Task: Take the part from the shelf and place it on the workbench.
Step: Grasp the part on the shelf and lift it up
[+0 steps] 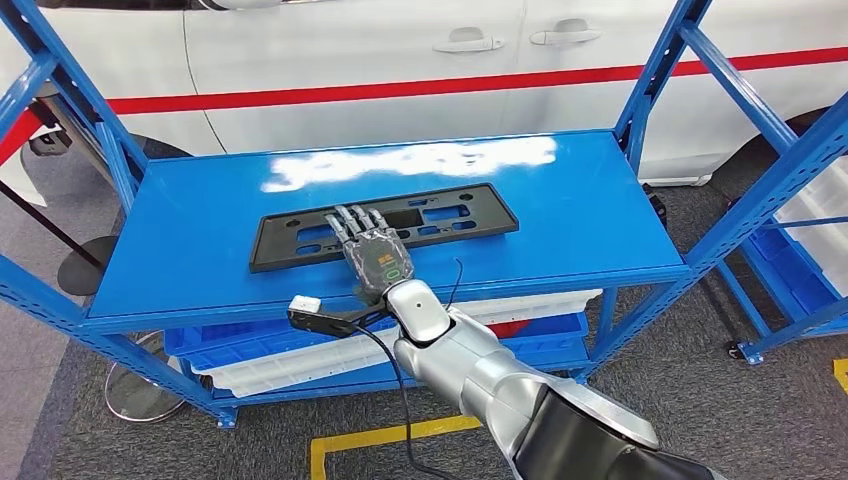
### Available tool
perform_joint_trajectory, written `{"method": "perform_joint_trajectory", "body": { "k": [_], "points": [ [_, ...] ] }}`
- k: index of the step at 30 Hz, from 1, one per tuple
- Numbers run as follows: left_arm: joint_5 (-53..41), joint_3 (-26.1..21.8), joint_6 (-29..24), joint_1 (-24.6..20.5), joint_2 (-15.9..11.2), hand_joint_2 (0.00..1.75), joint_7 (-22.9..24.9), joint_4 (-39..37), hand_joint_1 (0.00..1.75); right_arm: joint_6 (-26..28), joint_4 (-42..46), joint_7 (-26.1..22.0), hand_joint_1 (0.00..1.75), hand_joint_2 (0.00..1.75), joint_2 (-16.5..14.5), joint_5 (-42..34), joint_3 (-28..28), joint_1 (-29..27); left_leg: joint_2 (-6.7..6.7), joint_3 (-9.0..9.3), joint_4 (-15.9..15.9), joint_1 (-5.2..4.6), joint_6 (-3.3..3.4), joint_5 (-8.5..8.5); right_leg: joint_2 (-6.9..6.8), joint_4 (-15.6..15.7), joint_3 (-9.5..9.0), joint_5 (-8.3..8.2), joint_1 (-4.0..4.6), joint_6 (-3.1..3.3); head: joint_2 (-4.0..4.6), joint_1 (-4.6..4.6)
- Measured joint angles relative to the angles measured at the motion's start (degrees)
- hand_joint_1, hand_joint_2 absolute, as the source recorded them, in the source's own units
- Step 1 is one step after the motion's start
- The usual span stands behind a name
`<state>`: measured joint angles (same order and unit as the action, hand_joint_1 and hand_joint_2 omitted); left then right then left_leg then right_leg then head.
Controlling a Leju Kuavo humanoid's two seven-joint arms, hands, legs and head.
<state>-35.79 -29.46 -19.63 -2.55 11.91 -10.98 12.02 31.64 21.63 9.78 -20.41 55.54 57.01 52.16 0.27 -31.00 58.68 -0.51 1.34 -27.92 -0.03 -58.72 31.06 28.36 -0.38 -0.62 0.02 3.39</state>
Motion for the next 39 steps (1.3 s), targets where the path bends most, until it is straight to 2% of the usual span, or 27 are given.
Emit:
{"method": "perform_joint_trajectory", "body": {
  "k": [2,3,6,7,9,10,13,14,21,24,26,28,29,30,31,33,34,35,36,39],
  "points": [
    [-0.2,0.0,1.1,0.0,0.0,0.00,-1.2,0.0,0.00,0.3,0.6,0.3,0.00,1.75,0.0,-1.1,0.7,1.1,0.00,0.00,0.0,0.00,0.00,0.00,0.00,0.0,0.00,0.00,0.00,0.00,0.00,0.00],
    [-0.2,0.0,1.4,0.0,0.0,0.00,-1.7,0.0,0.00,0.1,1.0,0.2,0.00,1.31,0.0,-1.9,1.0,1.6,0.00,0.00,0.0,0.00,0.00,0.00,0.00,0.0,0.00,0.00,0.00,0.00,0.00,0.00],
    [0.2,-0.1,2.0,0.0,0.0,0.00,-2.9,0.0,0.00,-4.7,2.0,-0.9,0.00,1.31,0.0,-6.8,1.8,2.7,0.00,0.00,0.0,0.00,0.00,0.00,0.00,0.0,0.00,0.00,0.00,0.00,0.00,0.00],
    [0.4,-0.1,2.0,0.0,0.0,0.00,-3.2,0.0,0.00,-7.4,2.1,-1.0,0.00,1.75,0.0,-8.7,2.2,3.0,0.00,0.00,0.0,0.00,0.00,0.00,0.00,0.0,0.00,0.00,0.00,0.00,0.00,0.00],
    [0.9,-0.4,2.3,0.0,0.0,0.00,-3.8,0.0,0.00,-11.6,2.3,-0.3,0.00,1.75,0.0,-11.3,3.2,3.2,0.00,0.00,0.0,-0.01,0.00,0.00,0.00,0.0,0.00,-0.01,-0.01,-0.01,0.00,0.00],
    [1.1,-0.6,2.5,0.0,0.0,0.00,-3.9,0.0,0.00,-12.4,2.3,0.3,0.00,1.31,0.0,-11.8,3.7,3.2,0.00,0.00,0.0,-0.02,0.00,0.00,0.00,0.0,0.00,-0.02,-0.03,-0.01,0.00,0.00],
    [1.7,-1.1,3.8,0.0,0.0,0.00,-4.6,0.0,0.00,-11.9,1.8,1.7,0.00,1.31,0.0,-12.7,4.9,3.2,0.00,-0.01,0.1,-0.05,0.01,0.00,0.00,0.1,0.00,-0.05,-0.19,-0.04,0.00,0.00],
    [1.9,-1.2,4.3,0.0,0.0,0.00,-4.9,0.0,0.00,-11.5,1.5,1.7,0.00,1.75,0.0,-12.8,5.1,3.2,0.00,-0.02,0.1,-0.06,0.01,-0.01,0.00,0.1,0.00,-0.06,-0.26,-0.06,0.00,0.00],
    [2.2,-2.1,5.2,-0.1,0.0,0.00,-4.6,0.0,0.00,-10.7,-0.7,1.4,0.00,1.75,0.0,-13.4,5.6,3.2,0.01,-0.14,0.2,-0.48,0.24,0.02,0.00,0.3,0.00,-0.28,-0.54,-0.43,0.00,0.00],
    [2.2,-2.2,5.7,-0.1,0.0,0.00,-5.0,0.0,0.00,-9.9,-1.4,1.3,0.00,1.75,0.0,-13.3,5.6,3.2,-0.09,0.00,-0.5,-0.11,0.87,0.47,0.00,0.0,0.20,-0.01,-0.44,-0.83,0.00,0.00],
    [2.2,-2.3,6.4,-0.1,0.0,0.00,-5.8,0.0,0.00,-9.2,-1.9,1.2,0.00,1.75,0.0,-13.3,5.6,3.4,-0.21,0.21,-1.1,0.24,1.38,0.85,0.02,-4.1,2.37,2.08,-0.36,-0.92,0.00,0.00],
    [2.2,-2.4,6.8,-0.1,0.0,0.00,-6.1,0.0,0.00,-8.8,-2.5,1.0,0.00,1.75,0.1,-13.3,5.6,3.4,-0.22,0.18,-1.1,0.18,1.50,0.89,0.05,-12.0,6.91,4.99,-0.36,-0.86,0.00,0.00],
    [2.2,-2.4,7.0,0.0,0.0,0.00,-6.3,0.0,0.00,-8.8,-2.9,1.0,0.00,1.75,0.1,-13.3,5.6,3.3,-0.19,0.19,-1.1,0.16,1.50,0.84,0.05,-15.2,9.02,5.57,-0.36,-0.82,0.00,0.00],
    [2.2,-2.4,7.1,0.0,0.0,0.00,-6.4,0.0,0.00,-8.8,-3.2,1.0,0.00,1.75,0.2,-13.3,5.6,3.2,-0.14,0.27,-1.1,0.14,1.46,0.75,0.05,-16.6,10.36,5.02,-0.36,-0.73,0.00,0.00],
    [2.2,-2.5,7.3,0.0,0.0,0.00,-6.6,0.0,0.00,-8.7,-3.4,1.0,0.00,1.75,0.3,-13.3,5.6,3.2,-0.06,0.45,-1.1,0.13,1.37,0.60,0.05,-15.6,10.55,3.22,-0.35,-0.55,0.00,0.00],
    [2.2,-2.5,7.7,0.1,0.0,0.00,-7.0,0.0,0.00,-8.4,-3.7,1.0,0.00,1.75,0.3,-13.3,5.6,3.3,0.07,1.02,-1.1,0.14,1.05,0.06,0.06,-8.4,8.24,-2.07,-0.18,0.11,0.00,0.00],
    [2.2,-2.5,7.8,0.1,0.0,0.00,-7.1,-0.1,0.00,-8.2,-3.9,0.9,0.00,1.75,0.3,-13.3,5.6,3.4,0.09,1.22,-1.0,0.04,0.79,-0.25,0.06,-4.8,6.88,-3.98,0.01,0.47,0.00,0.01],
    [2.2,-2.5,7.9,0.0,0.0,0.00,-7.2,-0.1,0.00,-8.1,-4.1,0.9,0.00,1.75,0.3,-13.3,5.6,3.5,0.10,1.23,-0.9,0.03,0.49,-0.47,0.06,-2.2,5.88,-4.82,0.17,0.75,0.00,0.01],
    [2.2,-2.5,8.0,0.0,0.0,0.00,-7.3,-0.2,0.00,-7.9,-4.3,0.8,0.00,1.75,0.3,-13.3,5.6,3.5,0.09,1.12,-0.9,0.08,0.13,-0.62,0.10,-0.9,5.45,-4.81,0.42,0.97,0.00,0.00],
    [2.2,-2.6,8.8,-0.1,-0.1,0.00,-7.6,-0.3,0.00,-7.6,-4.9,0.5,0.00,1.75,0.4,-13.2,5.4,3.7,-0.02,1.22,-0.9,0.18,-0.91,-1.12,0.29,0.1,4.84,-4.34,0.29,1.46,0.00,0.01]
  ]
}}
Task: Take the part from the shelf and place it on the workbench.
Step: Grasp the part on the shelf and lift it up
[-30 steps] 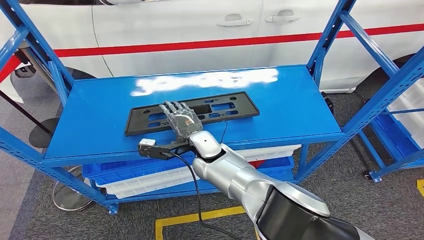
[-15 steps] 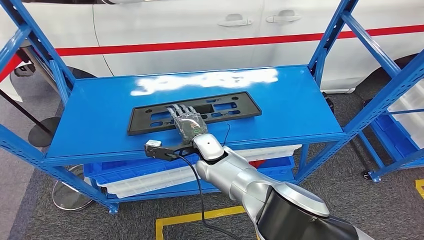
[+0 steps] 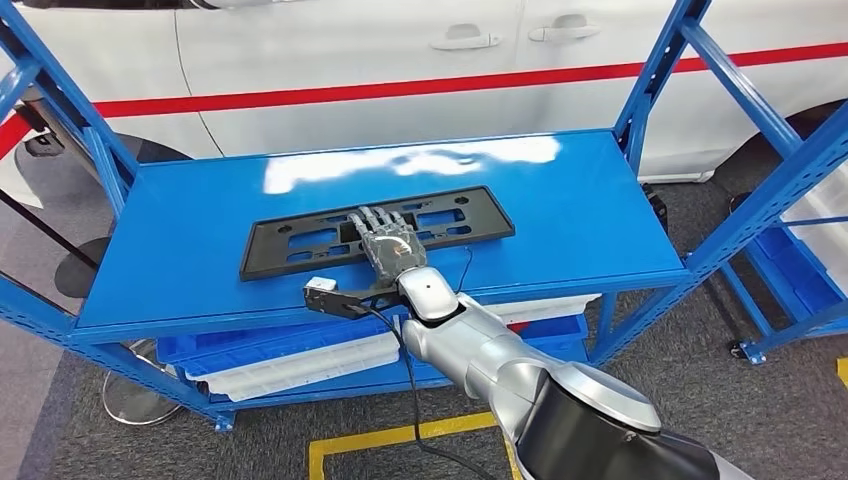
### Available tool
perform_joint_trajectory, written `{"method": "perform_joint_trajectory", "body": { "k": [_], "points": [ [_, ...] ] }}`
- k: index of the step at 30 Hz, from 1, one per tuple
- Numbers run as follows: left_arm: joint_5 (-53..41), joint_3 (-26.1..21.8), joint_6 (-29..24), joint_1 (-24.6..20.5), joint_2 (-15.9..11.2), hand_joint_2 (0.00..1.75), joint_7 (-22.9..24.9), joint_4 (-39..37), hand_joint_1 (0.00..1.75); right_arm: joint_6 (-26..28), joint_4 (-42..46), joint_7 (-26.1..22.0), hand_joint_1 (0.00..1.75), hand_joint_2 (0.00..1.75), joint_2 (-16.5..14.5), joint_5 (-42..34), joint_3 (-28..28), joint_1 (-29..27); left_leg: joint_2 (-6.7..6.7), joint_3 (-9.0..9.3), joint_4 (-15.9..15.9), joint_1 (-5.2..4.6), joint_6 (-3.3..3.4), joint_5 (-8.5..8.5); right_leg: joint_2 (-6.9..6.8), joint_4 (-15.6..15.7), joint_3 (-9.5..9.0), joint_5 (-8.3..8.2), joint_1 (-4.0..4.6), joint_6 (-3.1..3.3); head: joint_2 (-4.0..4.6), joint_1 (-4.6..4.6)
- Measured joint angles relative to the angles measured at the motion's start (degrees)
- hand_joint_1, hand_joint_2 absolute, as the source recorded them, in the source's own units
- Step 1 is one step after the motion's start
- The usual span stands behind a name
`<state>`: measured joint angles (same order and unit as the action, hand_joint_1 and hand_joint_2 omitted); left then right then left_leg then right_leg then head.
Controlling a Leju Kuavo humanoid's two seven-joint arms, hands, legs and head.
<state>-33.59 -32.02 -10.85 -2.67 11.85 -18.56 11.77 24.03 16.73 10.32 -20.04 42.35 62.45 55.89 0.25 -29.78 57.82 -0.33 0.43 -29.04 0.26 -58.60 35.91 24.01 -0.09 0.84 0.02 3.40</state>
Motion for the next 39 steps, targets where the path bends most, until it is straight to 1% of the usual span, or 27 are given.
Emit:
{"method": "perform_joint_trajectory", "body": {
  "k": [2,4,5,6,7,8,10,11,14,16,18,20,21,22,23,24,25,27,28,29,31,33,34,36,37,38,39],
  "points": [
    [0.0,0.0,0.5,0.0,-0.1,0.00,-0.2,0.0,0.00,0.3,-0.4,-0.1,0.00,1.75,0.0,0.3,-0.2,0.2,-0.05,-1.33,3.3,0.11,-0.71,-1.89,-0.03,0.6,-0.75,0.11,-0.53,0.42,0.00,0.01],
    [0.0,0.0,0.9,0.0,-0.1,0.00,-0.4,0.0,0.00,0.7,-0.8,-0.1,0.00,1.75,0.0,0.8,-0.3,0.4,-0.06,-5.44,10.8,0.62,-1.46,-4.79,-0.09,0.7,-1.06,0.37,-0.62,0.71,0.00,0.01],
    [0.0,0.0,1.1,0.0,-0.1,0.00,-0.5,0.0,0.00,1.0,-1.0,0.0,0.00,1.75,0.1,1.1,-0.4,0.3,-0.06,-7.61,14.2,0.86,-1.77,-5.56,-0.08,0.6,-1.11,0.50,-0.62,0.74,0.00,0.01],
    [0.0,0.0,1.3,0.0,-0.1,0.00,-0.6,0.0,0.00,1.3,-1.2,0.0,0.00,1.75,0.1,1.5,-0.6,0.3,-0.06,-9.18,16.2,1.06,-2.02,-5.51,-0.04,0.6,-1.18,0.62,-0.64,0.72,0.00,0.01],
    [0.0,-0.1,1.5,0.1,-0.1,0.00,-0.6,0.0,0.00,1.7,-1.5,0.2,0.00,1.75,0.2,1.9,-0.7,0.2,-0.07,-9.57,15.7,1.24,-2.22,-4.07,0.02,0.5,-1.32,0.80,-0.68,0.62,0.00,0.01],
    [-0.1,-0.1,1.6,0.1,-0.2,0.00,-0.6,0.0,0.00,2.1,-1.6,0.3,0.00,1.75,0.3,2.3,-0.8,0.2,-0.08,-8.75,12.8,1.42,-2.35,-1.53,0.10,0.4,-1.55,1.03,-0.75,0.46,0.00,0.01],
    [-0.2,-0.2,1.7,0.1,-0.2,0.00,-0.7,-0.1,0.00,2.8,-2.0,0.6,0.00,1.75,0.4,2.9,-1.0,0.2,-0.10,-5.83,5.1,1.57,-2.40,3.03,0.23,0.1,-1.96,1.57,-0.77,-0.04,0.00,0.01],
    [-0.2,-0.3,1.8,0.1,-0.2,0.00,-0.7,-0.1,0.00,2.9,-2.1,0.6,0.00,1.75,0.4,3.0,-1.2,0.3,-0.09,-4.76,2.4,1.49,-2.15,3.98,0.28,-0.1,-1.94,1.70,-0.71,-0.36,0.00,0.01],
    [-0.3,-0.4,1.9,0.0,-0.1,0.00,-0.7,-0.2,0.00,3.2,-2.4,1.1,0.00,1.75,0.5,3.3,-1.6,0.3,0.08,-4.40,1.0,1.17,-0.96,3.78,0.31,0.0,-1.59,1.56,-0.57,-1.35,0.00,0.00],
    [-0.5,-0.4,1.9,0.0,-0.1,0.00,-0.7,-0.2,0.00,3.6,-2.5,1.5,0.00,1.75,0.7,3.8,-1.9,0.3,0.09,-4.32,0.7,1.28,-0.21,3.97,0.20,-0.8,-1.28,2.26,-0.70,-1.93,0.00,0.00],
    [-0.9,-0.5,1.8,0.0,-0.1,0.00,-0.7,-0.2,0.00,4.1,-2.6,1.9,0.00,1.75,0.9,4.5,-2.3,0.3,0.03,-4.18,0.4,1.31,0.50,4.09,0.09,-5.2,0.81,4.75,-0.75,-2.26,0.00,0.00],
    [-1.1,-0.5,1.6,0.0,-0.1,0.00,-0.5,-0.2,0.00,4.5,-2.7,2.1,0.00,1.75,1.2,5.1,-2.7,0.1,0.01,-4.20,0.4,1.13,0.91,4.02,0.05,-11.7,4.11,7.52,-0.69,-2.36,0.00,0.00],
    [-1.2,-0.5,1.5,0.0,-0.1,0.00,-0.4,-0.2,0.00,4.7,-2.8,2.2,0.00,1.75,1.3,5.3,-2.8,0.0,0.02,-4.20,0.5,1.05,1.00,3.98,0.05,-14.3,5.57,8.27,-0.69,-2.39,0.00,0.00],
    [-1.3,-0.6,1.5,0.0,-0.1,0.00,-0.2,-0.2,0.00,4.9,-2.9,2.3,0.44,1.75,1.5,5.6,-3.0,-0.2,0.06,-4.16,0.5,0.94,1.08,3.93,0.05,-15.8,6.55,8.15,-0.68,-2.34,0.00,0.00],
    [-1.3,-0.7,1.4,0.0,-0.1,0.00,-0.1,-0.2,0.00,5.2,-2.9,2.4,0.87,1.75,1.7,5.8,-3.2,-0.4,0.10,-4.10,0.5,0.85,1.14,3.86,0.05,-15.8,6.86,7.31,-0.67,-2.24,0.00,0.00],
    [-1.4,-0.7,1.4,0.0,-0.1,0.00,-0.1,-0.2,0.00,5.3,-3.0,2.5,1.31,1.75,1.8,6.0,-3.4,-0.5,0.14,-3.99,0.6,0.75,1.15,3.78,0.05,-13.9,6.24,5.58,-0.64,-2.03,0.00,0.01],
    [-1.5,-0.8,1.4,0.0,-0.1,0.00,0.0,-0.2,0.00,5.4,-3.0,2.6,1.75,1.75,2.0,6.0,-3.6,-0.6,0.18,-3.81,0.6,0.63,1.14,3.67,0.05,-10.3,4.73,3.29,-0.58,-1.71,0.00,0.00],
    [-1.8,-0.8,1.4,0.0,0.0,0.00,-0.1,-0.2,0.00,5.0,-3.0,2.6,1.75,1.75,2.1,6.0,-4.2,-0.6,0.19,-3.62,0.7,0.33,0.90,3.40,0.05,-3.3,1.49,0.52,-0.27,-1.04,0.00,0.00],
    [-2.0,-0.8,1.5,0.0,0.1,0.00,-0.1,-0.2,0.00,4.8,-3.0,2.5,1.75,1.75,2.1,6.0,-4.6,-0.7,0.19,-3.60,0.7,0.24,0.70,3.30,0.05,-1.4,0.60,0.08,-0.10,-0.82,0.00,0.00],
    [-2.2,-0.8,1.5,0.0,0.1,0.00,-0.1,-0.3,0.00,4.5,-3.0,2.4,1.75,1.75,2.2,6.0,-4.9,-0.8,0.18,-3.62,0.7,0.22,0.46,3.24,0.07,-0.6,0.28,0.25,0.05,-0.68,0.00,0.00],
    [-2.4,-0.8,1.7,-0.1,0.1,0.00,-0.2,-0.3,0.00,4.4,-3.0,2.4,1.75,1.75,2.5,6.1,-5.5,-1.0,0.16,-3.51,0.6,0.27,-0.07,3.05,0.06,-0.1,0.05,0.15,-0.15,-0.39,0.00,-0.01],
    [-2.5,-0.8,1.7,-0.1,0.0,0.00,-0.2,-0.3,0.00,4.3,-3.0,2.4,1.75,1.75,2.6,6.2,-5.9,-1.0,0.10,-4.11,2.5,0.36,-0.73,1.61,0.01,0.5,-0.49,0.00,-0.58,0.10,0.00,0.01],
    [-2.6,-0.8,1.7,0.0,0.0,0.00,-0.2,-0.3,0.00,4.2,-3.0,2.5,1.75,1.75,2.6,6.3,-6.0,-1.1,0.08,-5.28,5.2,0.53,-1.06,0.13,-0.04,0.7,-0.71,-0.05,-0.70,0.31,0.00,0.01],
    [-2.8,-0.8,1.9,0.0,0.0,0.00,-0.1,-0.3,0.00,3.9,-3.0,2.8,1.75,1.75,2.8,6.8,-6.2,-1.3,0.06,-8.92,12.6,0.91,-1.72,-3.05,-0.08,0.7,-0.78,0.01,-0.68,0.53,0.00,0.02],
    [-3.0,-0.8,2.1,0.0,-0.1,0.00,-0.1,-0.3,0.00,3.8,-3.0,2.9,1.75,1.75,2.8,7.1,-6.3,-1.4,0.05,-10.39,15.3,1.08,-1.98,-3.74,-0.10,0.7,-0.80,0.05,-0.68,0.51,0.00,0.02],
    [-3.1,-0.8,2.4,0.1,-0.1,0.00,0.0,-0.3,0.00,3.7,-3.0,3.1,1.75,1.75,2.9,7.4,-6.5,-1.4,0.04,-10.93,16.1,1.24,-2.19,-3.32,-0.11,0.7,-0.85,0.11,-0.70,0.46,0.00,0.02],
    [-3.2,-0.8,2.8,0.1,-0.2,0.00,0.0,-0.3,0.00,3.7,-3.0,3.1,1.75,1.75,3.0,7.6,-6.7,-1.5,0.04,-10.49,14.9,1.39,-2.34,-1.96,-0.09,0.6,-0.93,0.18,-0.73,0.35,0.00,0.02]
  ]
}}
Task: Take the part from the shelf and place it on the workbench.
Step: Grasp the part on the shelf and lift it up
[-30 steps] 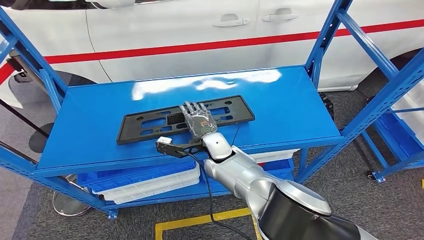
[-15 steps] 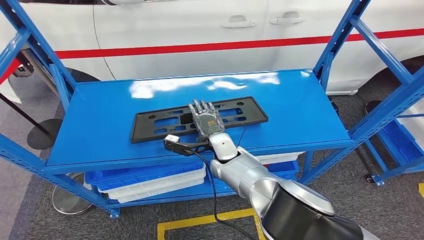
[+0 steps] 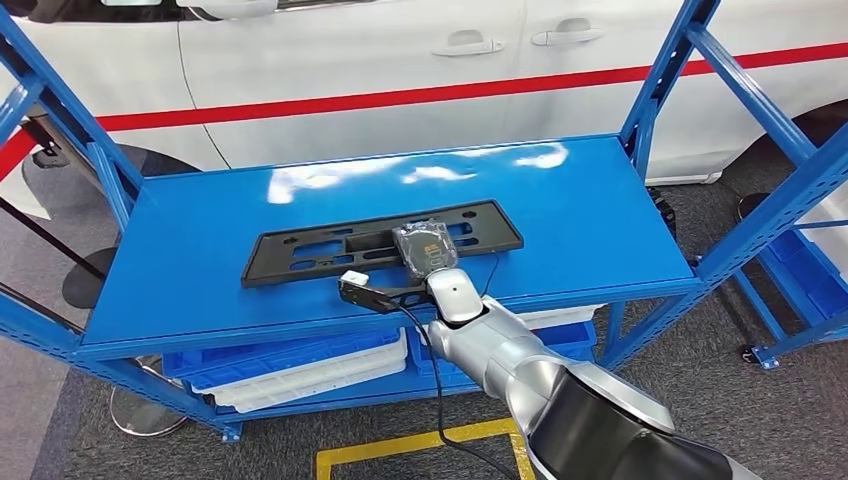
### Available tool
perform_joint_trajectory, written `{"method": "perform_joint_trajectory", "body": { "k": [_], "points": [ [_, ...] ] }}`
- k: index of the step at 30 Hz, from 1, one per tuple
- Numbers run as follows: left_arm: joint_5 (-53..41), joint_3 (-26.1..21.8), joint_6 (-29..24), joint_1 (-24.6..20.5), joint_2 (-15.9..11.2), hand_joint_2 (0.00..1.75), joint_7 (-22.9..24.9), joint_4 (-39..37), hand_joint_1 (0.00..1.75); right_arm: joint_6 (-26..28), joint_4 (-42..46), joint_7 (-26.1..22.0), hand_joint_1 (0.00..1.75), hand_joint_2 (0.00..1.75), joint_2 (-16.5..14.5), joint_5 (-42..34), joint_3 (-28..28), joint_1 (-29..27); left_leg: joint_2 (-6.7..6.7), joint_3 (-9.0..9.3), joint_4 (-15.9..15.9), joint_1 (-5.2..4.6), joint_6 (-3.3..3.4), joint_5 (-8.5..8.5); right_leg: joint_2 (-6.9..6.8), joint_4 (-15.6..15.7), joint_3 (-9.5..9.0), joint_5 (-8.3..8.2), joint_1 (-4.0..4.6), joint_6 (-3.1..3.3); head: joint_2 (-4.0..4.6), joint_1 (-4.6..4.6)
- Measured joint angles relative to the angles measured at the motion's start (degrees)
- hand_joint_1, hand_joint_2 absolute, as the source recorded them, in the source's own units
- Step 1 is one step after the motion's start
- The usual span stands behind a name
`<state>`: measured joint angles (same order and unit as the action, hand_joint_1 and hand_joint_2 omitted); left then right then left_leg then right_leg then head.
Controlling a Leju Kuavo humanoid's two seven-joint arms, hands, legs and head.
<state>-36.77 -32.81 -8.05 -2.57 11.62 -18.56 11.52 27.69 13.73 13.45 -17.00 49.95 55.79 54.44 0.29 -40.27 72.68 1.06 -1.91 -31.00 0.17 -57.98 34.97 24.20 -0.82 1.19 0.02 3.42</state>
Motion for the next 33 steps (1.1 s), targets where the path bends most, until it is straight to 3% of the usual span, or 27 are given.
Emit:
{"method": "perform_joint_trajectory", "body": {
  "k": [2,4,7,9,12,13,14,15,18,20,23,25,26,28,30,31,33],
  "points": [
    [-0.2,0.0,0.6,0.0,-0.2,0.00,0.2,0.0,0.00,-0.4,0.0,0.1,1.75,1.75,0.1,0.3,-0.3,0.1,-0.06,3.48,-7.4,0.28,-0.13,3.84,0.05,-0.3,-0.21,0.29,-0.04,-0.44,0.00,0.00],
    [-0.2,0.0,0.6,-0.1,-0.4,0.00,0.4,0.0,0.00,-1.1,0.0,-0.1,1.75,1.75,0.1,0.6,-0.5,0.0,0.00,6.14,-13.1,0.16,0.39,5.65,0.10,-0.6,-0.17,0.51,0.08,-1.07,0.00,-0.01],
    [0.0,0.0,-0.3,-0.1,-0.3,0.00,0.7,0.0,0.00,-1.8,0.0,-0.2,1.75,1.75,0.2,0.8,-0.7,-0.1,0.14,6.46,-14.1,-0.12,1.79,5.85,0.13,-0.5,-0.11,0.42,0.09,-2.14,0.00,-0.01],
    [0.0,-0.1,-0.9,-0.1,-0.2,0.00,0.8,0.0,0.00,-1.9,0.1,-0.3,1.75,1.75,0.2,1.1,-0.8,-0.2,0.10,6.55,-14.5,-0.07,2.67,6.21,0.08,-2.1,0.56,1.69,-0.08,-2.73,0.00,-0.01],
    [0.0,-0.1,-1.2,-0.2,-0.1,0.00,0.9,0.0,0.00,-1.7,0.1,-0.6,1.75,1.75,0.2,1.4,-1.1,-0.7,0.04,6.39,-14.7,-0.18,3.40,6.44,0.02,-11.9,5.06,6.94,-0.09,-3.01,0.00,-0.01],
    [0.0,-0.1,-1.2,-0.2,-0.1,0.00,0.9,0.0,0.00,-1.6,0.1,-0.9,1.75,1.75,0.2,1.5,-1.3,-0.9,0.05,6.32,-14.7,-0.27,3.45,6.45,0.02,-15.1,6.59,8.06,-0.07,-3.01,0.00,-0.01],
    [0.0,-0.1,-1.3,-0.1,0.0,0.00,1.0,0.0,0.00,-1.5,0.1,-1.1,1.75,1.75,0.2,1.6,-1.5,-1.2,0.08,6.29,-14.7,-0.37,3.49,6.45,0.02,-16.7,7.31,8.20,-0.06,-2.94,0.00,-0.01],
    [0.0,-0.1,-1.3,-0.1,0.0,0.00,1.0,0.0,0.00,-1.3,0.1,-1.3,1.75,1.75,0.2,1.6,-1.7,-1.3,0.12,6.29,-14.6,-0.47,3.51,6.45,0.02,-15.9,6.90,7.22,-0.01,-2.76,0.00,-0.01],
    [0.0,-0.1,-1.6,-0.1,0.2,0.00,1.1,0.0,0.00,0.2,0.5,-3.1,1.75,1.75,0.1,1.4,-2.7,-1.4,0.29,6.35,-14.5,-0.80,3.34,6.38,-0.02,-4.9,1.26,2.15,0.46,-1.60,0.00,-0.01],
    [0.0,-0.2,-2.0,-0.2,0.3,0.00,1.2,0.0,0.00,2.1,0.8,-5.8,1.75,1.75,-0.1,0.9,-4.3,-1.4,0.30,6.20,-14.4,-0.92,2.88,6.33,-0.07,-0.9,-0.61,1.14,0.86,-1.07,0.00,-0.01],
    [-0.2,-0.5,-2.3,-0.2,0.4,0.00,1.0,0.0,0.00,6.0,2.1,-11.2,1.75,1.75,-0.5,-0.6,-7.8,-1.4,0.21,6.15,-14.5,-0.85,1.98,6.33,0.06,-0.3,-0.60,0.86,0.83,-0.58,0.00,0.00],
    [-0.1,-0.6,-2.3,-0.2,0.4,0.00,0.4,0.0,0.00,7.8,3.6,-14.2,1.75,1.75,-0.7,-1.8,-10.4,-1.3,0.13,5.65,-13.2,-0.83,1.51,5.30,0.04,0.2,-0.80,0.55,0.44,-0.06,0.00,0.00],
    [0.0,-0.7,-2.2,-0.2,0.4,0.00,0.1,0.0,0.00,8.4,4.5,-15.4,1.75,1.75,-0.9,-2.3,-12.0,-1.1,0.10,4.74,-11.2,-0.73,1.29,3.98,-0.02,0.3,-0.88,0.47,0.33,0.14,0.00,0.00],
    [0.0,-0.9,-2.2,-0.3,0.4,0.00,-0.2,0.0,0.00,8.9,6.2,-16.7,1.75,1.75,-1.1,-2.8,-15.1,-0.8,0.07,1.49,-4.0,-0.48,0.81,0.41,-0.16,0.4,-0.91,0.50,0.33,0.40,0.00,0.00],
    [0.0,-1.2,-2.2,-0.3,0.4,0.00,-0.3,0.0,0.00,8.8,7.4,-16.9,1.75,1.75,-1.2,-2.3,-17.4,-0.7,0.05,-1.27,1.6,-0.25,0.40,-1.18,-0.28,0.3,-0.92,0.56,0.35,0.40,0.00,-0.01],
    [0.0,-1.3,-2.2,-0.2,0.4,0.00,-0.3,0.0,0.00,8.7,7.8,-17.0,1.75,1.75,-1.2,-1.9,-18.3,-0.8,0.04,-1.26,1.3,-0.14,0.28,-0.33,-0.29,0.3,-0.94,0.61,0.34,0.33,0.00,-0.01],
    [0.0,-1.5,-2.1,-0.2,0.4,0.00,-0.4,0.0,0.00,8.7,8.7,-17.2,1.75,1.75,-1.2,-1.2,-19.8,-1.0,-0.01,1.69,-5.2,0.07,0.26,3.76,-0.18,0.1,-1.04,0.81,0.29,0.07,0.00,-0.01]
  ]
}}
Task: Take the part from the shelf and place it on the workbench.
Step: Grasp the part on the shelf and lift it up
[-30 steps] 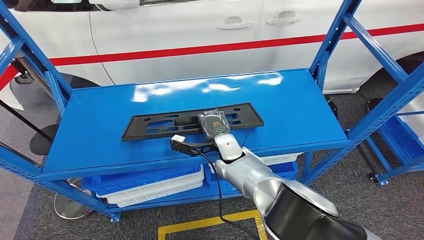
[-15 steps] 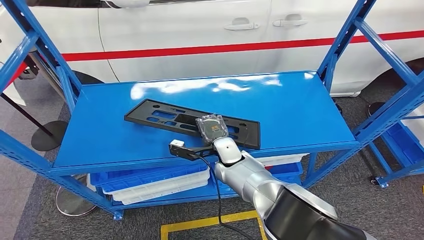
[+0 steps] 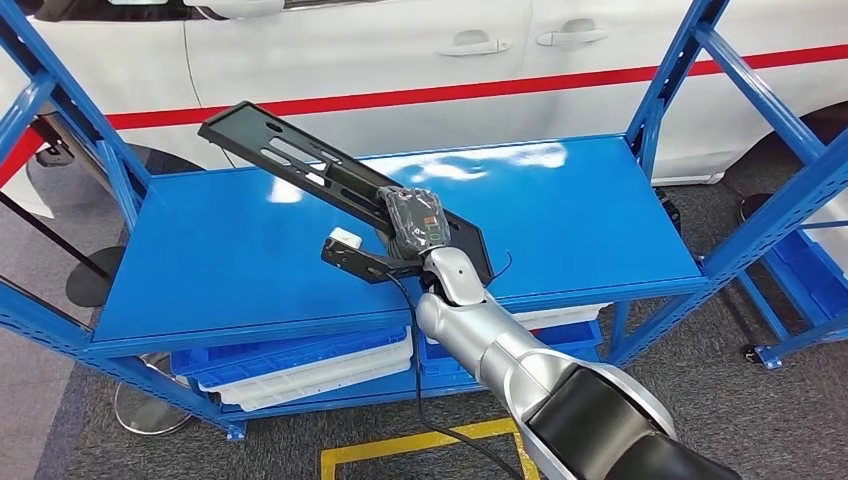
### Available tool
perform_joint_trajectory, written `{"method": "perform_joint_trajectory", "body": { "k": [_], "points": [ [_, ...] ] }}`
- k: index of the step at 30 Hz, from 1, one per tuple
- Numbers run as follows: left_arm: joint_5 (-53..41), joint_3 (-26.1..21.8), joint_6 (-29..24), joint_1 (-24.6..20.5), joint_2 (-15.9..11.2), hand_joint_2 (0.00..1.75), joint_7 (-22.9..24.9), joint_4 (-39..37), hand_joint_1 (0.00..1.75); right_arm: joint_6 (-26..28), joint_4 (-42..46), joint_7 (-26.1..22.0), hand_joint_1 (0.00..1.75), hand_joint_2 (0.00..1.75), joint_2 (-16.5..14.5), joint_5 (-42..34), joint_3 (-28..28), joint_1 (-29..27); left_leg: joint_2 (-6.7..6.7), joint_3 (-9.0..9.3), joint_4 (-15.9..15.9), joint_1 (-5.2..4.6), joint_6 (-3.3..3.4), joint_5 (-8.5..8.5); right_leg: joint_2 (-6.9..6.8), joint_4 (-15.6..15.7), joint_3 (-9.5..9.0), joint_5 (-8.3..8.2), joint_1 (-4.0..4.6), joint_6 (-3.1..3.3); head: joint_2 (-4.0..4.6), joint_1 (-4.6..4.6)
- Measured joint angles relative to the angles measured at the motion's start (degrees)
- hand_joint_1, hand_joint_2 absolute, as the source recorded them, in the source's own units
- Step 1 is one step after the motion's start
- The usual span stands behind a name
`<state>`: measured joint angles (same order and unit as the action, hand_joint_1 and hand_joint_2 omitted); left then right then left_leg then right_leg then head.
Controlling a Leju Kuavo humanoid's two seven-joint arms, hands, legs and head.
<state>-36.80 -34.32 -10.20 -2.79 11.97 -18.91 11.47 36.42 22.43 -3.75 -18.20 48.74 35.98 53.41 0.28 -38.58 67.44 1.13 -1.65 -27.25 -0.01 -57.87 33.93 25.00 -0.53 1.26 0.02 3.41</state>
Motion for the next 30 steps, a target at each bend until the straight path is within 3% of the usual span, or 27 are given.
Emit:
{"method": "perform_joint_trajectory", "body": {
  "k": [2,3,7,9,11,12,13,14,16,18,21,23,26,27,28,29,30],
  "points": [
    [0.0,-0.1,0.0,-0.1,0.0,0.00,-0.1,0.0,0.00,0.0,0.7,-0.2,1.75,1.75,0.0,0.3,-1.1,0.0,-0.03,3.27,-6.9,-0.12,0.40,2.55,0.11,-0.4,0.11,0.26,0.19,-0.52,0.00,0.00],
    [0.0,-0.1,0.0,-0.1,0.0,0.00,-0.1,0.0,0.00,0.0,0.9,-0.2,1.75,1.75,0.0,0.4,-1.6,0.0,0.00,3.91,-8.4,-0.24,0.68,2.78,0.13,-0.5,0.22,0.33,0.27,-0.82,0.00,0.00],
    [0.0,-0.2,0.1,-0.2,0.0,0.00,-0.2,0.0,0.00,0.1,1.7,-0.3,1.75,1.75,0.0,0.5,-2.7,-0.3,0.11,4.13,-9.3,-0.22,2.08,2.91,0.06,-1.2,0.62,1.00,0.18,-2.03,0.00,0.00],
    [-0.1,-0.2,0.1,-0.2,0.0,0.00,-0.3,0.0,0.00,0.6,2.1,-0.8,1.75,1.75,0.0,0.5,-3.3,-0.3,0.06,4.26,-9.7,-0.08,2.70,3.09,0.08,-5.8,2.81,3.76,0.05,-2.55,0.00,0.00],
    [-0.3,-0.2,0.4,-0.3,0.0,0.00,-0.6,0.0,0.00,1.5,2.8,-2.1,1.75,1.75,0.1,0.8,-4.4,-0.6,0.05,4.23,-9.6,-0.14,2.95,3.06,0.08,-13.7,6.76,7.09,0.01,-2.86,0.00,0.00],
    [-0.4,-0.2,0.7,-0.2,0.0,0.00,-0.8,0.0,0.00,1.8,3.8,-2.6,1.75,1.75,0.2,1.3,-5.3,-0.9,0.07,4.23,-9.6,-0.15,2.99,3.01,0.07,-16.4,8.24,7.64,-0.03,-2.94,0.00,0.00],
    [-0.5,-0.2,1.0,-0.2,0.0,0.00,-1.0,0.0,0.00,1.8,5.4,-3.0,1.75,1.75,0.5,2.2,-6.3,-1.2,0.11,4.23,-9.5,-0.16,2.98,2.95,0.07,-17.0,8.79,7.07,-0.08,-2.94,0.00,0.00],
    [-0.7,-0.2,1.4,-0.2,0.0,0.00,-1.3,0.0,0.00,1.4,7.6,-3.0,1.75,1.75,0.7,3.2,-7.5,-1.4,0.15,4.24,-9.3,-0.17,2.95,2.85,0.07,-15.4,8.21,5.47,-0.13,-2.86,0.00,0.00],
    [-1.2,-0.2,2.0,-0.2,0.0,0.00,-1.8,0.0,0.00,-0.3,13.1,-2.8,1.75,1.75,1.4,5.2,-10.0,-1.7,0.24,4.28,-9.0,-0.22,2.69,2.53,0.07,-7.7,4.77,1.33,-0.10,-2.47,0.00,0.00],
    [-1.8,-0.2,2.3,-0.3,0.0,0.00,-2.3,0.0,0.00,-2.4,19.3,-2.6,1.75,1.75,2.1,6.5,-12.5,-2.3,0.31,4.18,-8.8,-0.39,2.23,2.29,0.09,-2.1,2.28,-0.50,0.17,-2.00,0.00,0.00],
    [-3.1,-0.1,2.5,-0.2,0.0,0.00,-3.5,0.0,0.00,-5.0,29.8,-3.2,1.75,1.75,3.6,6.8,-16.4,-5.0,0.40,4.09,-8.9,-0.44,1.41,2.17,0.03,-0.9,1.89,-0.48,0.32,-1.24,0.00,0.01],
    [-2.9,-0.1,2.5,-0.2,-0.1,0.00,-4.4,0.0,0.00,-6.0,36.2,-4.3,1.75,1.75,4.5,5.5,-18.5,-6.9,0.27,3.40,-7.1,-0.41,0.86,0.69,-0.07,-0.4,1.58,-0.66,0.01,-0.46,0.00,0.01],
    [-2.2,-0.3,2.1,-0.2,-0.1,0.00,-5.6,0.0,0.00,-6.5,44.3,-7.0,1.75,1.75,5.8,2.2,-20.3,-9.4,0.08,-1.07,3.3,-0.28,0.28,-4.37,-0.04,-0.2,1.31,-0.63,-0.10,0.17,0.00,0.00],
    [-2.2,-0.3,2.0,-0.2,-0.2,0.00,-5.9,0.0,0.00,-6.5,46.7,-8.1,1.75,1.75,6.2,1.2,-20.6,-10.3,0.08,-2.53,6.3,-0.25,0.18,-5.26,0.00,-0.2,1.25,-0.56,-0.08,0.21,0.00,0.00],
    [-2.2,-0.4,2.0,-0.2,-0.2,0.00,-6.1,0.0,0.00,-6.5,49.1,-9.2,1.75,1.75,6.7,0.2,-20.7,-11.3,0.08,-3.24,7.5,-0.25,0.15,-5.15,0.04,-0.3,1.17,-0.48,-0.06,0.20,0.00,0.00],
    [-2.2,-0.4,2.0,-0.2,-0.3,0.00,-6.4,0.0,0.00,-6.6,51.7,-10.3,1.75,1.75,7.1,-1.2,-20.8,-12.3,0.08,-2.76,6.2,-0.25,0.23,-3.81,0.10,-0.4,1.07,-0.38,-0.05,0.14,0.00,0.00],
    [-2.2,-0.5,2.0,-0.2,-0.4,0.00,-6.5,0.0,0.00,-6.7,54.5,-11.4,1.75,1.75,7.6,-3.0,-20.9,-13.2,0.08,-1.28,2.8,-0.26,0.43,-1.67,0.16,-0.4,0.96,-0.24,-0.05,0.02,0.00,0.00]
  ]
}}
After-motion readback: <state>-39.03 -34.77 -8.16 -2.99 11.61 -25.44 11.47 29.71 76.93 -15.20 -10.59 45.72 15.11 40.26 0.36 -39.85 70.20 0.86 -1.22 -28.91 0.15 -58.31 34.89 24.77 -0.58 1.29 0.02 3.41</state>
